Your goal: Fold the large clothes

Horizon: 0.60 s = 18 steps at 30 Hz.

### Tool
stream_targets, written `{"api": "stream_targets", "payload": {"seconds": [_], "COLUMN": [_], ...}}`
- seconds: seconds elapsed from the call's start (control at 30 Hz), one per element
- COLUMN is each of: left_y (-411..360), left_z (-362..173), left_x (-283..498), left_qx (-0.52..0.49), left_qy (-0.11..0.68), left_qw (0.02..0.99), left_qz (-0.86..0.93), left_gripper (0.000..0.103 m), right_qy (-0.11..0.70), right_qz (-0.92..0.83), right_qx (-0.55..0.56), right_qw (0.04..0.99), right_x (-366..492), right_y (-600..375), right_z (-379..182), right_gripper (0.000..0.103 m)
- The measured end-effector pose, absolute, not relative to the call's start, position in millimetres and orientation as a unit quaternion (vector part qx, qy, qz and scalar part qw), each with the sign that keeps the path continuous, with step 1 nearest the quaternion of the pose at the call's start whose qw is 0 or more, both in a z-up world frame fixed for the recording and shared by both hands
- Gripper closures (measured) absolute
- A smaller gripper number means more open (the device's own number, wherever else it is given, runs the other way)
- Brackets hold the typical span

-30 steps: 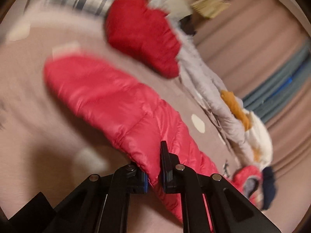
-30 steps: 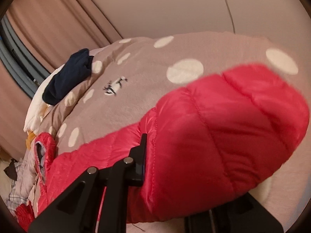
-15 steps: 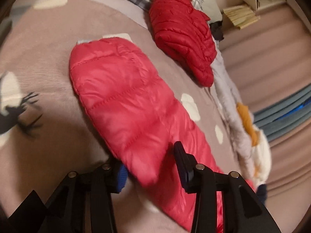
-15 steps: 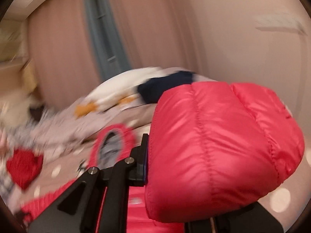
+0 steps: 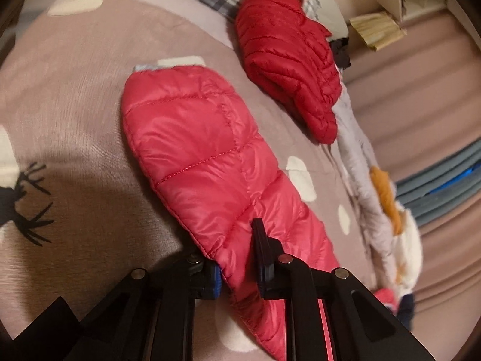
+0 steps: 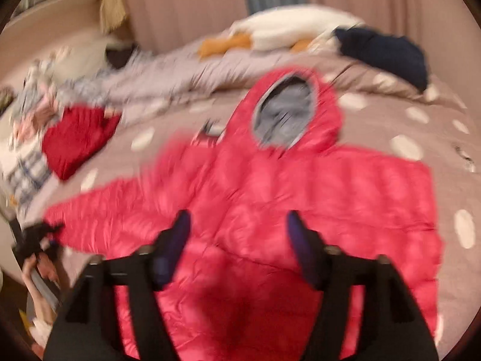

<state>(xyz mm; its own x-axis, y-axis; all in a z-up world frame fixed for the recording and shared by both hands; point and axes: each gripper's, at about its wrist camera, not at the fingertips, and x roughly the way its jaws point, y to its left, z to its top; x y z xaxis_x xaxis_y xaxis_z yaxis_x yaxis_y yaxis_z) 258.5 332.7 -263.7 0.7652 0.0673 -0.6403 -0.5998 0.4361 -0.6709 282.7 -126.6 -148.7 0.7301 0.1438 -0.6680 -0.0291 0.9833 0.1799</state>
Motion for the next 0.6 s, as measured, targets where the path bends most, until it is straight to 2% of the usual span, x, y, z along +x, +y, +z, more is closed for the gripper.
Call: {"api": "stream_targets", "payload": {"seconds": [0.07, 0.13, 0.2, 0.27, 0.3, 0.33, 0.47, 0.57, 0.6], "left_y": [330.0, 330.2, 329.5, 326.6, 324.1, 320.4, 292.7, 266.4, 257.6], "left_z": [-262.0, -261.4, -259.1, -253.4, -248.5, -242.1, -200.9, -174.0, -166.8], "left_x": [259.8, 260.3, 260.7, 263.5, 264.7, 265.6, 265.4, 261.7, 260.7], "left_qx": [-0.475, -0.474, -0.465, -0.449, -0.438, -0.423, -0.354, -0.317, -0.309], "left_qy": [0.277, 0.279, 0.282, 0.288, 0.289, 0.288, 0.260, 0.236, 0.232], "left_qw": [0.807, 0.807, 0.809, 0.813, 0.817, 0.824, 0.863, 0.890, 0.896], "left_qz": [0.215, 0.217, 0.222, 0.233, 0.238, 0.244, 0.249, 0.228, 0.220], "left_gripper": [0.086, 0.086, 0.086, 0.086, 0.086, 0.086, 0.086, 0.086, 0.086], "right_qy": [0.330, 0.333, 0.364, 0.433, 0.456, 0.443, 0.438, 0.399, 0.382], "right_qz": [0.025, -0.045, -0.103, -0.121, -0.119, -0.116, -0.098, -0.076, -0.075], "right_qx": [0.074, 0.047, 0.040, 0.047, 0.047, 0.031, 0.010, 0.044, 0.049], "right_qw": [0.941, 0.941, 0.925, 0.892, 0.881, 0.888, 0.893, 0.913, 0.920], "right_x": [275.3, 286.6, 305.8, 321.0, 323.6, 319.2, 307.0, 281.7, 271.6], "right_y": [-140.1, -153.0, -171.6, -183.8, -186.0, -183.8, -180.6, -202.3, -209.1], "right_z": [-138.2, -145.1, -168.6, -211.6, -229.0, -233.3, -207.9, -166.3, -153.1], "right_gripper": [0.020, 0.020, 0.021, 0.029, 0.029, 0.029, 0.031, 0.026, 0.022]}}
